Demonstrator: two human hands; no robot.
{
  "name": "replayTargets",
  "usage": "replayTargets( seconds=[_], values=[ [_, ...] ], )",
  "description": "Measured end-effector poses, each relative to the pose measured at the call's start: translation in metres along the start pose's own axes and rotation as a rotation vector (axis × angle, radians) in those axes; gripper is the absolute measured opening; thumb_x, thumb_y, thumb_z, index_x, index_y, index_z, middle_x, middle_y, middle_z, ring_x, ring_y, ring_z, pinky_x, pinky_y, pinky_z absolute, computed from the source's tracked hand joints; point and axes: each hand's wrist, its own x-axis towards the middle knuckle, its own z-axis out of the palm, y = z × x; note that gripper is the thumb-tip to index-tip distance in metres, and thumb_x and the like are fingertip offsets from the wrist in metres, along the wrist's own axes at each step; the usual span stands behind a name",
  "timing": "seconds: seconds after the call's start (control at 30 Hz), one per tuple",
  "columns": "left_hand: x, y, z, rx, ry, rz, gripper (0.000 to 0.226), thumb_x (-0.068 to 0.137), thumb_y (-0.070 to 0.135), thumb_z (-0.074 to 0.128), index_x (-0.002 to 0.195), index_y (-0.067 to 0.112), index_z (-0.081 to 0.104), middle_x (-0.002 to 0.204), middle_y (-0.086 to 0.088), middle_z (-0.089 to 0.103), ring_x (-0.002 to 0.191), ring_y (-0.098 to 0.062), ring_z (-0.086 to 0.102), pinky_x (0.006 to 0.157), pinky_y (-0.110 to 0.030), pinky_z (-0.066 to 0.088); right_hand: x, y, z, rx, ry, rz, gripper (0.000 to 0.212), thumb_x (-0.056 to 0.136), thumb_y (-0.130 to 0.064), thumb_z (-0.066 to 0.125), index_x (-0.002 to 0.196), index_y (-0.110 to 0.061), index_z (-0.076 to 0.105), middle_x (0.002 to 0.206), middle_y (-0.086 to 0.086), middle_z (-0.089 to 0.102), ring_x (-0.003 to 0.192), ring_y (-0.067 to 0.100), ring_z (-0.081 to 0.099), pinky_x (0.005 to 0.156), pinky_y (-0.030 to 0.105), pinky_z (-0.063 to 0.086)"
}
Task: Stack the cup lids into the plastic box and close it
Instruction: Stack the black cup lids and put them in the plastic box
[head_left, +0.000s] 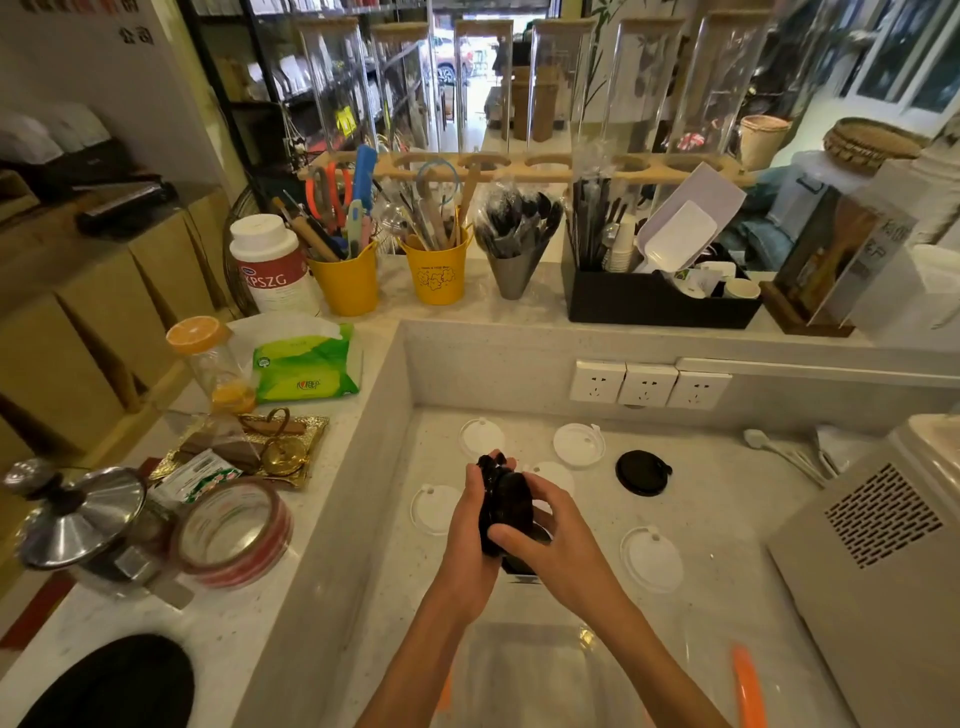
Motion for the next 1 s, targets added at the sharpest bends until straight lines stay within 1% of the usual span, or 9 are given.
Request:
replayTargets(
  seconds=[0.07, 0.17, 0.3, 0.43, 0.53, 0.63, 0.73, 0.87, 1.0],
  values=[
    [-0.001, -0.001, 0.001, -0.035, -0.008, -0.008, 0.061, 0.089, 0.063, 0.047, 0.134, 0.026, 0.063, 0.135, -0.003, 0.068, 0.125, -0.023, 0.064, 0.099, -0.042, 0.054, 0.000, 0.000, -0.003, -0.049, -0.034, -0.039, 0.062, 0.075, -0.043, 0.080, 0.123, -0.054, 0.043, 0.125, -0.023, 0.046, 0.110, 0.000, 0.054, 0.079, 0.006, 0.051],
    [0.000, -0.001, 0.001, -0.122, -0.022, -0.013, 0.048, 0.091, 0.053, 0.054, 0.129, 0.028, 0.066, 0.129, -0.002, 0.072, 0.118, -0.022, 0.069, 0.084, -0.039, 0.060, 0.002, -0.005, -0.007, -0.276, -0.053, -0.123, 0.077, 0.074, -0.048, 0.078, 0.140, -0.041, 0.039, 0.126, -0.016, 0.045, 0.116, 0.005, 0.052, 0.094, 0.026, 0.055],
    [0.006, 0.005, -0.007, -0.208, -0.024, -0.032, 0.045, 0.092, 0.044, 0.061, 0.131, 0.022, 0.066, 0.126, -0.009, 0.072, 0.116, -0.027, 0.069, 0.082, -0.042, 0.061, 0.016, -0.017, -0.012, -0.454, -0.180, -0.226, 0.072, 0.075, -0.061, 0.068, 0.137, -0.052, 0.032, 0.128, -0.021, 0.044, 0.115, 0.004, 0.052, 0.089, 0.024, 0.056],
    [0.015, 0.019, -0.023, -0.144, 0.017, -0.017, 0.046, 0.090, 0.038, 0.064, 0.133, 0.019, 0.063, 0.131, -0.011, 0.069, 0.119, -0.029, 0.067, 0.089, -0.047, 0.060, 0.057, -0.012, -0.027, -0.311, -0.169, -0.079, 0.051, 0.083, -0.065, 0.059, 0.130, -0.052, 0.046, 0.114, -0.029, 0.058, 0.104, -0.004, 0.061, 0.088, 0.023, 0.053],
    [0.019, 0.026, -0.037, -0.197, 0.063, 0.004, 0.048, 0.083, 0.037, 0.070, 0.127, 0.018, 0.065, 0.125, -0.009, 0.072, 0.110, -0.027, 0.071, 0.087, -0.050, 0.060, 0.095, 0.018, -0.034, -0.623, -0.095, 0.017, 0.049, 0.092, -0.044, 0.062, 0.137, -0.030, 0.048, 0.124, -0.005, 0.062, 0.108, 0.014, 0.063, 0.092, 0.032, 0.052],
    [0.020, 0.024, -0.047, -0.261, 0.100, -0.004, 0.040, 0.081, 0.037, 0.070, 0.118, 0.020, 0.065, 0.117, -0.009, 0.068, 0.103, -0.025, 0.069, 0.082, -0.047, 0.060, 0.111, 0.060, -0.021, -0.957, -0.460, 0.231, 0.074, 0.090, -0.040, 0.066, 0.153, -0.026, 0.030, 0.155, 0.008, 0.038, 0.138, 0.029, 0.042, 0.113, 0.043, 0.038],
    [0.023, 0.017, -0.055, -0.283, 0.146, -0.027, 0.028, 0.089, 0.035, 0.066, 0.113, 0.020, 0.066, 0.118, -0.010, 0.064, 0.106, -0.028, 0.064, 0.081, -0.047, 0.059, 0.105, 0.101, 0.000, -1.137, -0.658, 0.321, 0.085, 0.089, -0.044, 0.066, 0.157, -0.030, 0.017, 0.162, 0.008, 0.018, 0.143, 0.040, 0.027, 0.116, 0.050, 0.032],
    [0.027, 0.011, -0.057, -0.265, 0.180, -0.072, 0.020, 0.097, 0.033, 0.061, 0.112, 0.020, 0.067, 0.120, -0.010, 0.065, 0.109, -0.029, 0.064, 0.077, -0.045, 0.060, 0.097, 0.127, 0.006, -1.201, -0.512, 0.216, 0.073, 0.089, -0.036, 0.065, 0.151, -0.030, 0.027, 0.154, 0.010, 0.023, 0.133, 0.041, 0.031, 0.105, 0.048, 0.042],
    [0.032, 0.011, -0.049, -0.166, 0.247, -0.105, 0.036, 0.092, 0.038, 0.067, 0.123, 0.018, 0.065, 0.122, -0.008, 0.069, 0.112, -0.027, 0.066, 0.085, -0.048, 0.061, 0.106, 0.105, -0.009, -0.830, -0.355, 0.306, 0.074, 0.085, -0.032, 0.071, 0.147, -0.028, 0.032, 0.144, 0.011, 0.034, 0.128, 0.037, 0.045, 0.099, 0.040, 0.049]
  ],
)
